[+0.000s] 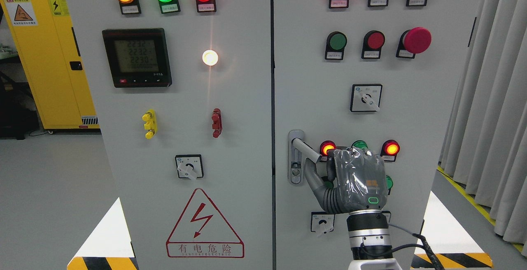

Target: Release door handle

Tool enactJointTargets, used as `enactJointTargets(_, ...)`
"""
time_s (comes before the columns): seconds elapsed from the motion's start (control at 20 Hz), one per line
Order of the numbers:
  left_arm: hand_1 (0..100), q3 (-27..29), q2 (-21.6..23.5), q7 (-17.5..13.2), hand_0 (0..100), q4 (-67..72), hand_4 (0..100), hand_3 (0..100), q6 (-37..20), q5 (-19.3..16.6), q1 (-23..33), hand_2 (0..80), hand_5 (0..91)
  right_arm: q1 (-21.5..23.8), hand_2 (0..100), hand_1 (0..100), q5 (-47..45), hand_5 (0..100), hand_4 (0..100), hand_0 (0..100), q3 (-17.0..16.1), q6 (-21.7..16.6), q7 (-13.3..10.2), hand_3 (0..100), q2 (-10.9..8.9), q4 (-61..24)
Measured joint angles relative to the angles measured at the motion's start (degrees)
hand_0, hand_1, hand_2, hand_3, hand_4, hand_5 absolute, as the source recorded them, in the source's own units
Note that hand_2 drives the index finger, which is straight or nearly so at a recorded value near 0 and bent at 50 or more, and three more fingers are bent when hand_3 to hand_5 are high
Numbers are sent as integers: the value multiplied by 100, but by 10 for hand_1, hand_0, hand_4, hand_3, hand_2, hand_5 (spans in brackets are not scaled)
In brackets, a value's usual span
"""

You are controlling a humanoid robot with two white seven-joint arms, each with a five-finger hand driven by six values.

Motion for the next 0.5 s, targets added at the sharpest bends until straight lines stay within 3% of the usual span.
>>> enactJointTargets(0.5, 556, 0, 0, 0, 120, 0, 0, 0, 0, 0, 0, 0, 0, -9, 984, 395, 0, 1000, 1000, 533, -13, -11, 18, 1000, -1, -9)
